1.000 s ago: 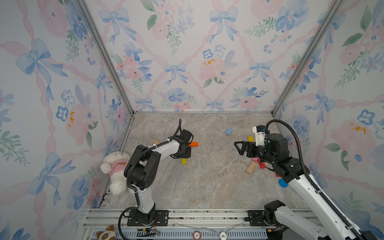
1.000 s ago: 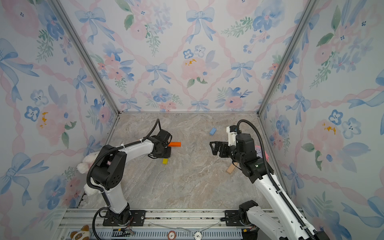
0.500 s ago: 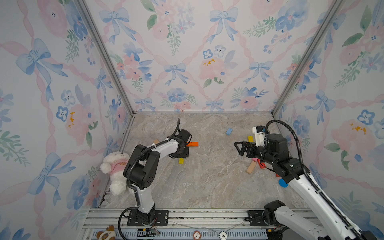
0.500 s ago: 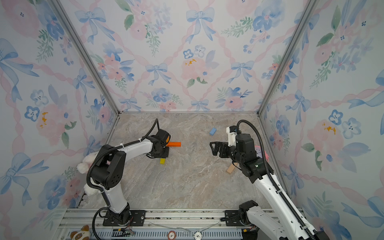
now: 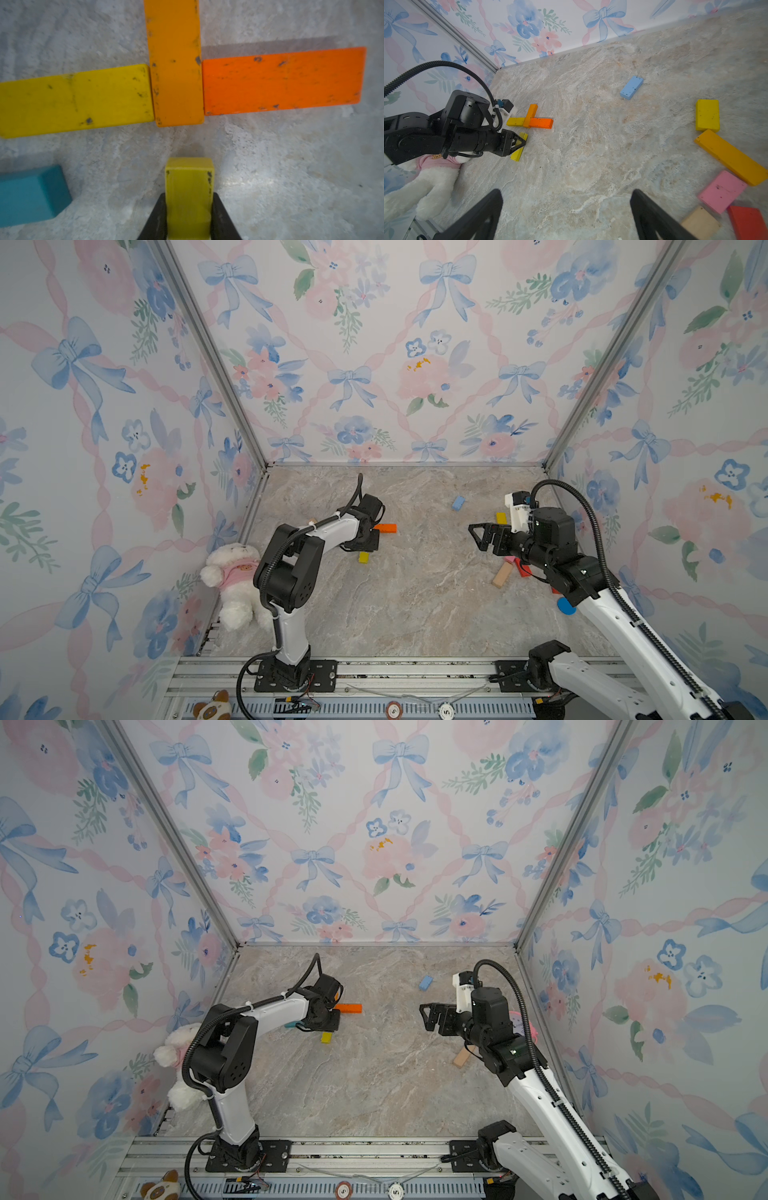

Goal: Assemble the letter t with building blocks
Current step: Assemble the building block at the center of the board.

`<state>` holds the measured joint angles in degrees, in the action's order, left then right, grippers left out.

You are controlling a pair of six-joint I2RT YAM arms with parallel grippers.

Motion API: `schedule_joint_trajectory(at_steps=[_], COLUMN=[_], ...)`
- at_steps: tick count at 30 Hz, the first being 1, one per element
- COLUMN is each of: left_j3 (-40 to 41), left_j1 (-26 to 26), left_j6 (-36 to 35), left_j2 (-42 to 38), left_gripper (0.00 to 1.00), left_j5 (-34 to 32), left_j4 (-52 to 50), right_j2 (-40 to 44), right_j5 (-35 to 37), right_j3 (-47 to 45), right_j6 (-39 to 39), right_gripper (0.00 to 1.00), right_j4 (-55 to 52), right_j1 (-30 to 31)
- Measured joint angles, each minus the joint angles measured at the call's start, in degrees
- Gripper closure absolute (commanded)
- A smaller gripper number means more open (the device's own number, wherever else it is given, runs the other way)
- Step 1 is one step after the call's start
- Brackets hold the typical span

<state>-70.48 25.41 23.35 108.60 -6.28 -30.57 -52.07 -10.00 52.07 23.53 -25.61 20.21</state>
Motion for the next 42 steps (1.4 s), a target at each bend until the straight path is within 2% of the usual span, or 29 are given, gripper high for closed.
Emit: schedule_joint_trajectory(at_steps=[18, 29, 42], left_j3=[-1.9, -2.3, -3.1], left_j1=[-0.3, -0.3, -0.3], left_j6=[-0.2, -0.2, -0.2], left_j2=[1.6, 2.0, 2.6], left_gripper=[0.74, 0.68, 0.67], left_j5=[-0.9, -1.2, -1.7], left_j4=[0.0, 0.0, 0.1], right_j2=[0.9, 1.7, 2.1], right_j5=[0.0, 0.2, 0.2], right_j3=[-0.9, -0.9, -1.3], right_j6=[0.0, 0.0, 0.0], right_gripper=[0.02, 0.02, 0.02], right_j4=[-0.4, -0.5, -0.5], right_j1=[0.0, 0.0, 0.0])
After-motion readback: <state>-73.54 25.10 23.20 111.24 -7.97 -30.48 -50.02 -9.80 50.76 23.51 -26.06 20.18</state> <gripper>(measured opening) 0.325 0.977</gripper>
